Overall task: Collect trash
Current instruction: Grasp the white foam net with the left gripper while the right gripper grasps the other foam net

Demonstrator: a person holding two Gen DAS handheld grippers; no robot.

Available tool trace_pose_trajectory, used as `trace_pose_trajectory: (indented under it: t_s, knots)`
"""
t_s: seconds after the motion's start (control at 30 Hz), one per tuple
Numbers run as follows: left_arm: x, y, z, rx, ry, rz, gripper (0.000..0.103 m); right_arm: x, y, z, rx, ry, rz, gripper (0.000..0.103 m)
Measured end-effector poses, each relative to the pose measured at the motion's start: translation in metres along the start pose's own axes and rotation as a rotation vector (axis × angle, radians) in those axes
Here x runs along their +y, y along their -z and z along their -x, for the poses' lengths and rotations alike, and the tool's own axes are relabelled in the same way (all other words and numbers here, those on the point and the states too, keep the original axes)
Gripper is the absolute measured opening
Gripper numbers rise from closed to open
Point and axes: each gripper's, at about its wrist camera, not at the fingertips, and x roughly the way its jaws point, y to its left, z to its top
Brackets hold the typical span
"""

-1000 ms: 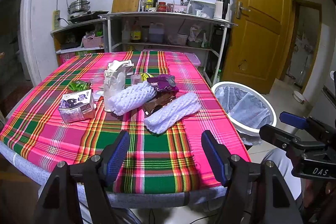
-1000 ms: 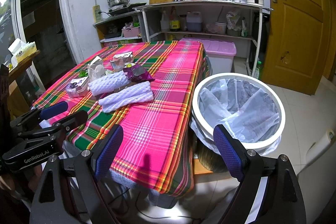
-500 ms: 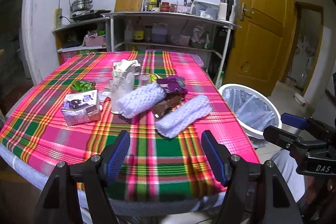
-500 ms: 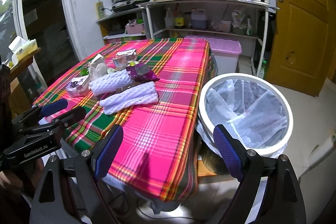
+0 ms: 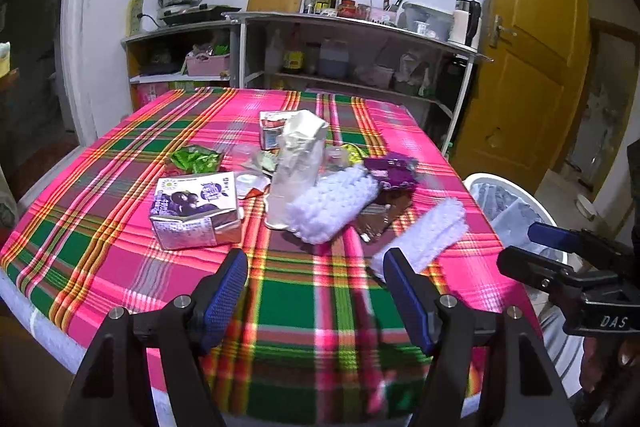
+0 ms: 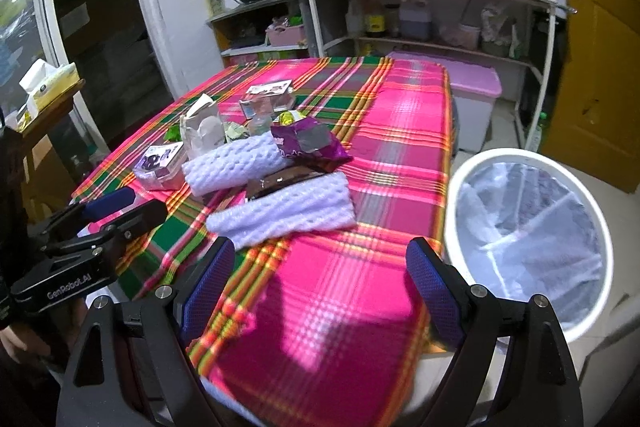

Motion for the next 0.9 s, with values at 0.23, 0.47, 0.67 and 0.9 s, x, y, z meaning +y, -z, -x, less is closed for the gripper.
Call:
trace_pose_trajectory:
  t_s: [0.23,0.47,0.67,0.9]
  knots:
    - [0.014,-0.007,-0.006,-0.015,-0.004,0.015,0.070,-0.011,-0.022,-0.022,0.007,0.006,-0.034,0.086]
    - [0.021,-0.006,-0.012,-0.010,-0.006,0.027,0.070,-0.019,-0.033,-0.049,0.081,-0.024,-0.054,0.062]
    - [0.023,-0.009,-0.015,-0.010,0.008,0.026,0.070,-0.018,-0.030,-0.057,0.112,-0.072,-0.045,0.035]
    - [0.018,-0.018,-0.022,-0.011,0.040,0.013,0.070,-0.016,-0.027,-0.049,0.102,-0.092,-0.020,0.010]
